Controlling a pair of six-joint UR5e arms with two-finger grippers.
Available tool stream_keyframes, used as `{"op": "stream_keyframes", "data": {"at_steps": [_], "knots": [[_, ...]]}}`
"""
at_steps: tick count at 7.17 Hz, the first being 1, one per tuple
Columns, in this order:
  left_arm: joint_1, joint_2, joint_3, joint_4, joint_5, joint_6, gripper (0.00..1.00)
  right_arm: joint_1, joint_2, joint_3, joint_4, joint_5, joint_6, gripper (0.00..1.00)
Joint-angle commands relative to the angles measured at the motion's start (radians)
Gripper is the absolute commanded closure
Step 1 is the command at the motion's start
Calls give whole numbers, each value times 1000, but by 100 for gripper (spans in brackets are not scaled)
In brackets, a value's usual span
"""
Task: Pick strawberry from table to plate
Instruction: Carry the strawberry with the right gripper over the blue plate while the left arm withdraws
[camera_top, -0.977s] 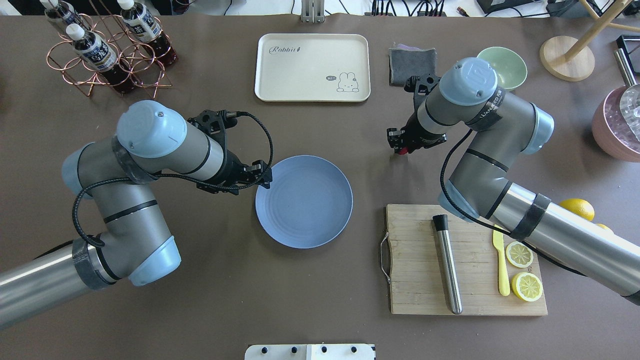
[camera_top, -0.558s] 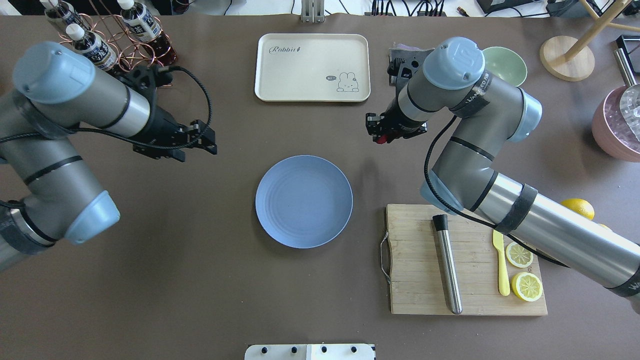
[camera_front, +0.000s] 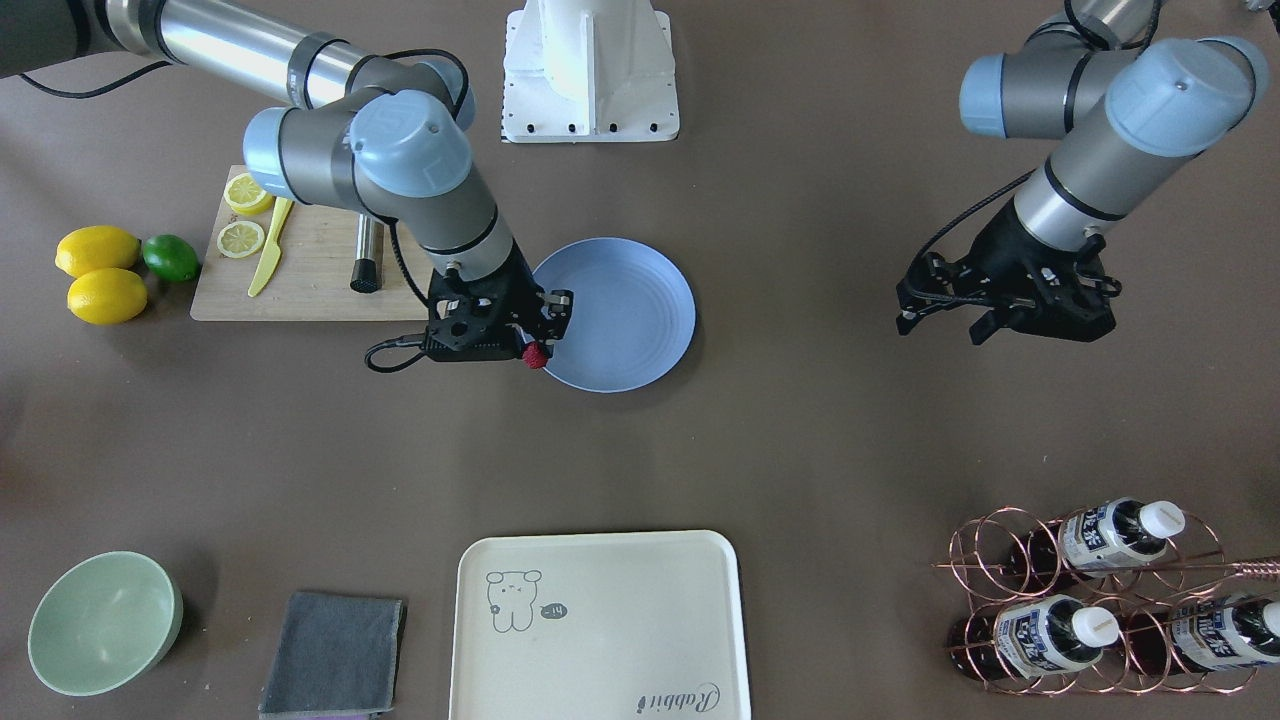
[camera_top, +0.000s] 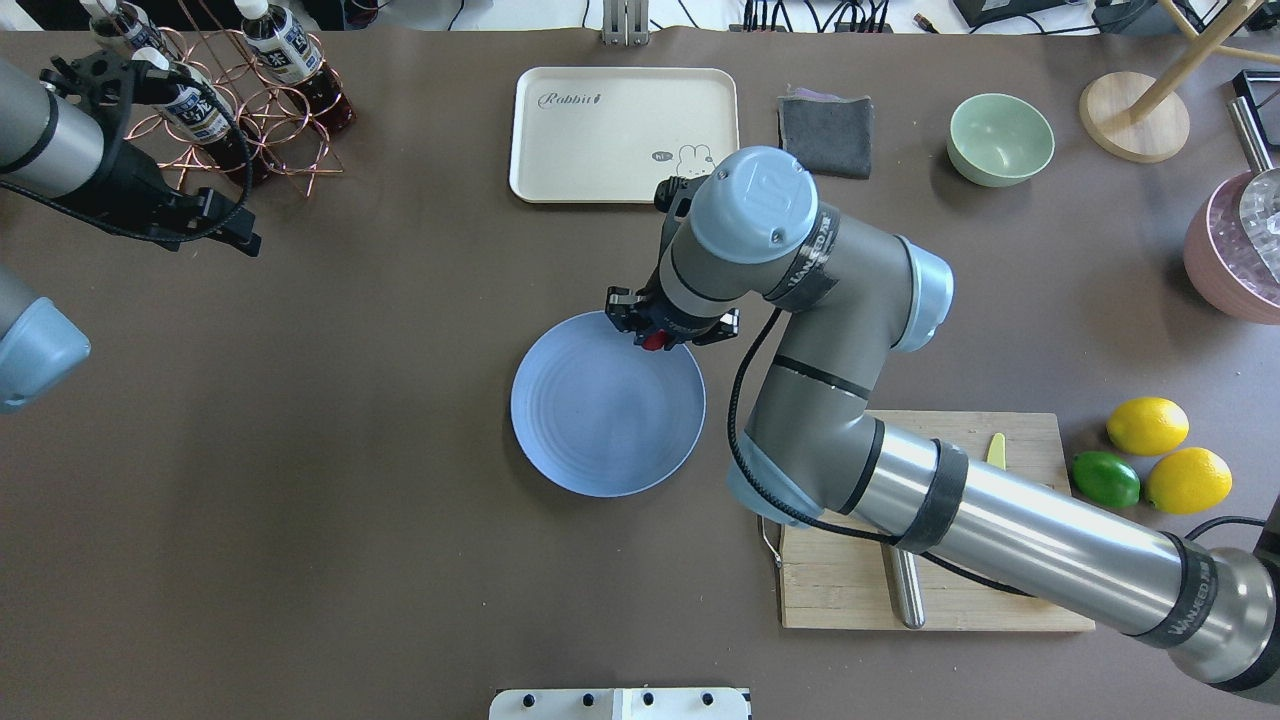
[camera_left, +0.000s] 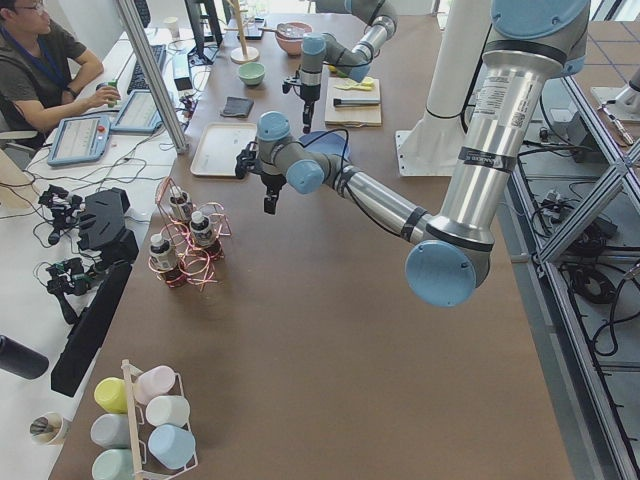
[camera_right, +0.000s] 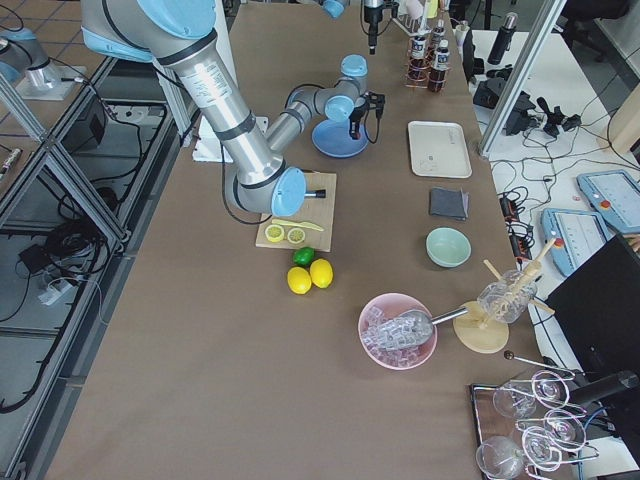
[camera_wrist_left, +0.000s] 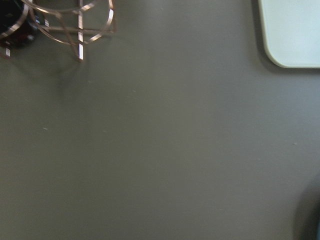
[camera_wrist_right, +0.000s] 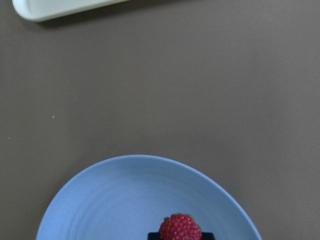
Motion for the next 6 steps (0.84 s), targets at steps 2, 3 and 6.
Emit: {"op": "stream_keyframes", "data": {"at_steps": [2,3,6], "knots": [[-50,53,-6,7,-2,79,3,-95,51,-53,-2,-90,39,100],[-50,53,-8,7,-8,77,3,-98,52,-70,1,-90,37,100],[-58,63,-22,7,-25,73,3,-98,50,-87,4,-95,36,37]]}}
